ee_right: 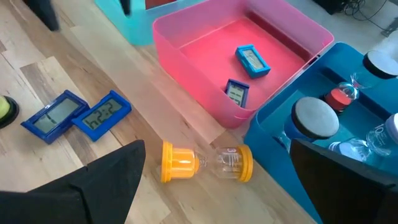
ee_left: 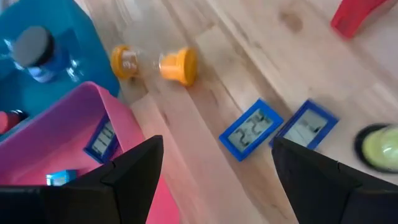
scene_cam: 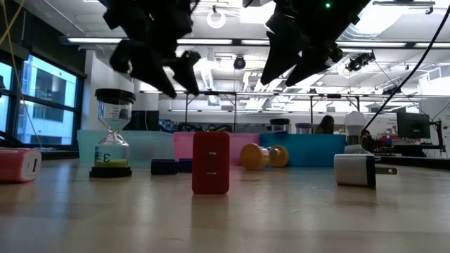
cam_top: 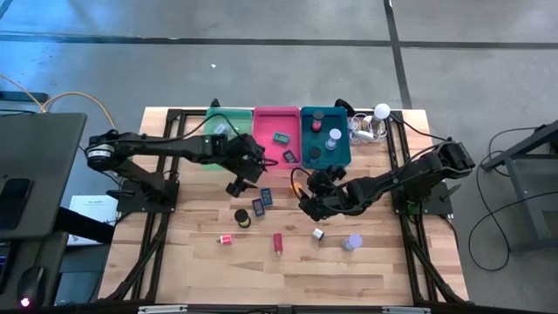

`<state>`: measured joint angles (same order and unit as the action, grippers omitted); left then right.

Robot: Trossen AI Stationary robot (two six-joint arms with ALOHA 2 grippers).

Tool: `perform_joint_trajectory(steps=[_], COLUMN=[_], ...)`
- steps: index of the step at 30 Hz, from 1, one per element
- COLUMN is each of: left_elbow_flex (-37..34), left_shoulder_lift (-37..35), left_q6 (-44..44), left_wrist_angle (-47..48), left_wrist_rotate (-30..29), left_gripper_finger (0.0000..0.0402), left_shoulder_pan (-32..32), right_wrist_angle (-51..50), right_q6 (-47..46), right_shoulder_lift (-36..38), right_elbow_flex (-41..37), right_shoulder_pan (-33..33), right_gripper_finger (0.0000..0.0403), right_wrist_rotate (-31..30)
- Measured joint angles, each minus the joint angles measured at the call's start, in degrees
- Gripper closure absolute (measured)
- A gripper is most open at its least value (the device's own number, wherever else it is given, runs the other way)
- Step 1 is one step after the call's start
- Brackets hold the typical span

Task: Pick & Place Office items
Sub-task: Put the light blue digital clock into the pink bin

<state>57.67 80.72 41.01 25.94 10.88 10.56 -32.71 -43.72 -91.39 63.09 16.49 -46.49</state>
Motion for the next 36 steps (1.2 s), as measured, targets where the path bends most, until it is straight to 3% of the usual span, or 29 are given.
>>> perform_joint_trajectory(steps=[20, 36], left_elbow_flex=[-0.1, -0.2], left_shoulder_lift=[12.6, 15.5], left_q6=[10.8, 15.2], left_wrist_angle=[-6.7, -8.9], left_wrist_rotate=[-0.8, -2.2], left_gripper_finger=[0.0108, 0.0108], left_shoulder_pan=[-3.0, -3.4], right_wrist_angle=[-0.5, -0.4], right_q6=[0.0, 0.0], right_shoulder_lift=[0.0, 0.0], right_elbow_flex=[0.0, 0.0], right_shoulder_pan=[0.0, 0.0], right_gripper_finger=[0.0014, 0.0014], right_wrist_rotate=[0.0, 0.0])
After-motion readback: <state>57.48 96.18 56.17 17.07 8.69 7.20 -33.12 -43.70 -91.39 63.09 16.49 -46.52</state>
